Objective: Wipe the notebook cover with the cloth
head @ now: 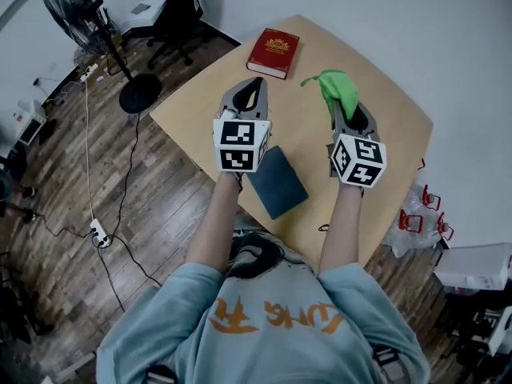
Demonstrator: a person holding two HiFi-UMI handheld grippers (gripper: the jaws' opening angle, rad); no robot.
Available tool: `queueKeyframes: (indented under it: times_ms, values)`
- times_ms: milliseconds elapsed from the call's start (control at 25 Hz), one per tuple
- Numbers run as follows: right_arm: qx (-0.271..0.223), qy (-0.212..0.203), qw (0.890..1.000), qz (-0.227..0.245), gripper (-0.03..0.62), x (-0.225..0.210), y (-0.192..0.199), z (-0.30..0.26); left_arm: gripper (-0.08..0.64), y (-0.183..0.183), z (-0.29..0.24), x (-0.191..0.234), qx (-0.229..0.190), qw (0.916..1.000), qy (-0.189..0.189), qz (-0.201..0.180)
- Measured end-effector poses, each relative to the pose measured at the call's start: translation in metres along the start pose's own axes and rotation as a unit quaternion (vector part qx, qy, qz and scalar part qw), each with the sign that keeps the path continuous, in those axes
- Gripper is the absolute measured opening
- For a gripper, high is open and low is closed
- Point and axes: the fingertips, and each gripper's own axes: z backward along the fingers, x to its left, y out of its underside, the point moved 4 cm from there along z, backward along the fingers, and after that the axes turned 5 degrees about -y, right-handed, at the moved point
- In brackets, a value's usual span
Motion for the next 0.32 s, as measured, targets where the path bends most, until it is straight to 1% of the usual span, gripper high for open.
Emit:
queueKeyframes:
  times_ms: [160,320]
  values:
    - [0.001,0.016,1.000,0.026,0.107,0.009,-0.007,-0.003,0.018,-0.011,0.012,-0.004,-0.007,0.9993,0.036,-0.004]
    - [-0.011,0.034,0.999,0.032,0.107,0.021,-0.011,-0.002,0.018,-0.016,0.024,-0.003,-0.008,0.9990,0.041,-0.014]
